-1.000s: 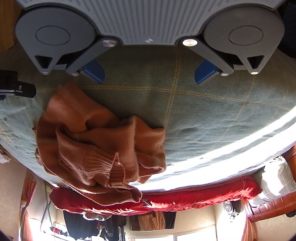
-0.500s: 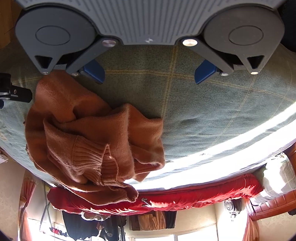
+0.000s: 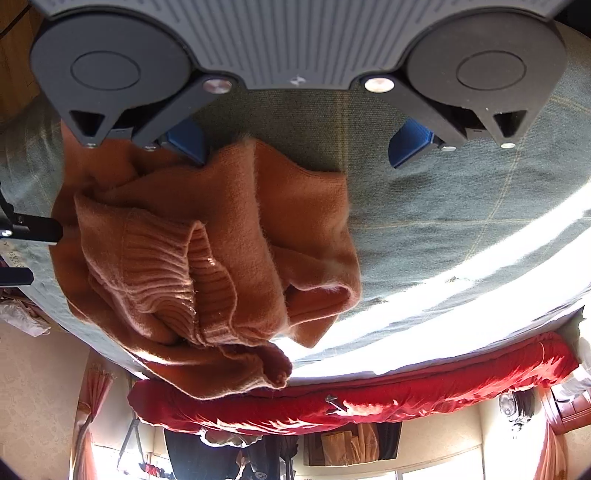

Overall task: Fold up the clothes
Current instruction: 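Move both grippers toward the crumpled orange sweater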

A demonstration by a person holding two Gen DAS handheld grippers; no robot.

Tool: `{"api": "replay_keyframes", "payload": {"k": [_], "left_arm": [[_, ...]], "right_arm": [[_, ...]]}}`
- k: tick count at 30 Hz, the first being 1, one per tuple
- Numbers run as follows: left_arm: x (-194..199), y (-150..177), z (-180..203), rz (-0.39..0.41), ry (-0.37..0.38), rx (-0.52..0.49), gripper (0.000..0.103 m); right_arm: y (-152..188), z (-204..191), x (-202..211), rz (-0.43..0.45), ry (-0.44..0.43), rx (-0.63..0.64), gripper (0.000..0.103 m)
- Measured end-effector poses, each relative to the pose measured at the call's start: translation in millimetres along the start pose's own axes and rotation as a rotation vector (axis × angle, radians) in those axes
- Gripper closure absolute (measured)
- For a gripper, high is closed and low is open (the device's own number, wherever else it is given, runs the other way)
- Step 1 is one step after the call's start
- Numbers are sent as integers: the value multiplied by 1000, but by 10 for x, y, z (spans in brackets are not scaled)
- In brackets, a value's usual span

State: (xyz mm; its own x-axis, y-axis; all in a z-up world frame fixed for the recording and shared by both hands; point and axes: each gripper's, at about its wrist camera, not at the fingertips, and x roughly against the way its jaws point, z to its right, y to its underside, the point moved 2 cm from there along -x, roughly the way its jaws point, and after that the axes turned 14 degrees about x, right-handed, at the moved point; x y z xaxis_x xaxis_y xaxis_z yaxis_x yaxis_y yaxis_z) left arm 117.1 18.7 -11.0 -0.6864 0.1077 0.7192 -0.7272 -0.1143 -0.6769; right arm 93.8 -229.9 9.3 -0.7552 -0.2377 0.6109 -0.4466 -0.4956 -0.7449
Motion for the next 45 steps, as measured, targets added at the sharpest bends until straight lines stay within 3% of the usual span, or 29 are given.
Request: {"api": "replay_keyframes", "payload": {"k": [4, 8, 12, 18, 21, 22, 24, 26, 33, 40, 45], "left_arm": [[-51, -149, 31, -17, 36, -57, 0], [-72, -304, 82, -63, 92, -97, 0], [44, -520, 65, -59, 187, -116, 0], [88, -840, -67, -65, 301, -39, 0], [1, -877, -47, -99, 297, -42, 1], [-33, -879, -38, -104, 291, -51, 1], [-154, -914, -45, -118, 269, -68, 1], [-243, -893, -79, -155, 269, -88, 1], [-305, -862, -237, -121, 328, -159, 1], [-549, -879, -539, -181, 403, -63, 1], [-596, -1021, -642, -180, 393, -52, 2]], "right_arm": [[-104, 137, -107, -8, -93, 48, 0], [-259, 246, -149, -14, -128, 81, 0], [-422, 306, -180, -21, -197, 147, 0], [-721, 403, -207, -13, -275, 258, 0], [-802, 418, -350, -66, -314, 243, 0], [-821, 414, -408, -92, -330, 233, 1], [-852, 411, -475, -116, -364, 205, 17], [-906, 415, -507, -126, -391, 178, 23], [-1101, 347, -557, -137, -333, 199, 31], [-1260, 206, -544, -104, -234, 374, 32], [-1425, 250, -562, -136, -230, 350, 38]]}}
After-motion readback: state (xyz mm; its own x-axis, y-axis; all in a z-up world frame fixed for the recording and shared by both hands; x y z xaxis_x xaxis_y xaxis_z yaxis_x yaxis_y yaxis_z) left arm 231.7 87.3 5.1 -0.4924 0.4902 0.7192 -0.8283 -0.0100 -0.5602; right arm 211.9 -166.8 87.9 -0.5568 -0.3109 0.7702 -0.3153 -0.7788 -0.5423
